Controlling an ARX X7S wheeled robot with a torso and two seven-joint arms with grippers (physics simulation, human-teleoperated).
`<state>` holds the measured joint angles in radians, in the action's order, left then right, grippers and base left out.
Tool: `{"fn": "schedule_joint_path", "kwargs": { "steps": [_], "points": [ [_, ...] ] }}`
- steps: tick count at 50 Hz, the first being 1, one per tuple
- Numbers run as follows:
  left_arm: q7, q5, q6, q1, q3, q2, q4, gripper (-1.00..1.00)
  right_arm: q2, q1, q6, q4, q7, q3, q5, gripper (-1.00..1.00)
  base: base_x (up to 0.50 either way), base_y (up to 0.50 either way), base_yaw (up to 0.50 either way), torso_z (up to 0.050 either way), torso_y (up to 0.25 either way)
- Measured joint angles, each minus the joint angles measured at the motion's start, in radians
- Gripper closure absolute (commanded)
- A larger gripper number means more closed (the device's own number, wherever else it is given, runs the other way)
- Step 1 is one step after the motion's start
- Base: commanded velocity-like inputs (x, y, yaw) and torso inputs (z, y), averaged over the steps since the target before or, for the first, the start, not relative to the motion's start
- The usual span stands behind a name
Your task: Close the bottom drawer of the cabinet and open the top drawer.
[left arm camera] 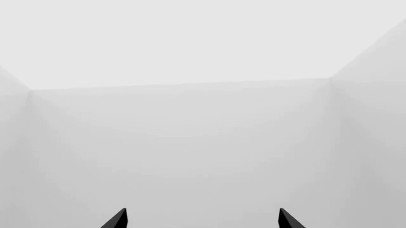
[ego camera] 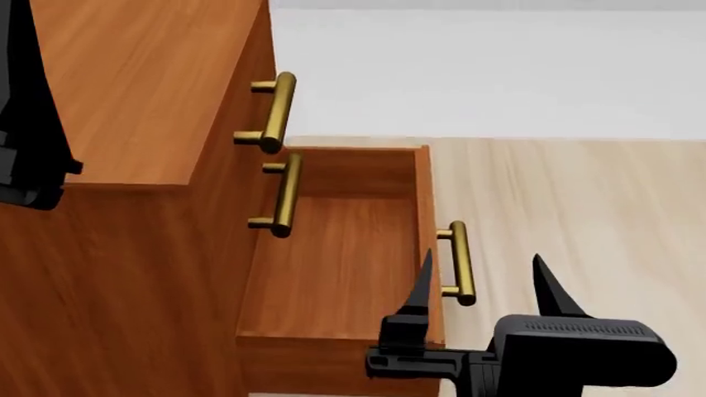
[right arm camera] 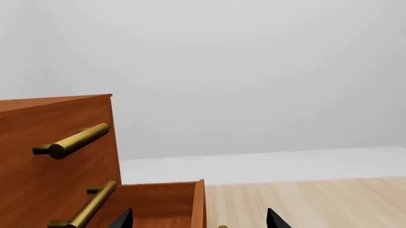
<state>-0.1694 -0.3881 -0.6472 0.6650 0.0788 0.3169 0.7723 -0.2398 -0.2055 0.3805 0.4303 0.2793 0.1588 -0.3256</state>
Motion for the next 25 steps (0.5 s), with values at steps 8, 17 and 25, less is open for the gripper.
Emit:
{"fn": "schedule_joint_path", "kwargs": {
  "steps": [8, 17, 25],
  "points": [
    [-0.003, -0.003, 0.001, 0.001, 0.002, 0.003, 0.0, -1.0, -0.001, 0.002, -0.003, 0.003, 0.003, -0.001, -0.008, -1.0, 0.02, 0.0, 0.0, 0.0, 0.0],
    [-0.006, -0.008, 0.002, 0.0, 0.003, 0.006, 0.003, -1.0, -0.003, 0.004, -0.004, 0.006, 0.008, -0.002, -0.016, -1.0, 0.0, 0.0, 0.0, 0.0, 0.0],
    [-0.014, -0.015, -0.004, 0.006, 0.002, 0.004, 0.002, -1.0, -0.006, 0.006, -0.007, 0.007, 0.011, -0.002, -0.021, -1.0, 0.0, 0.0, 0.0, 0.0, -0.027]
  ]
}}
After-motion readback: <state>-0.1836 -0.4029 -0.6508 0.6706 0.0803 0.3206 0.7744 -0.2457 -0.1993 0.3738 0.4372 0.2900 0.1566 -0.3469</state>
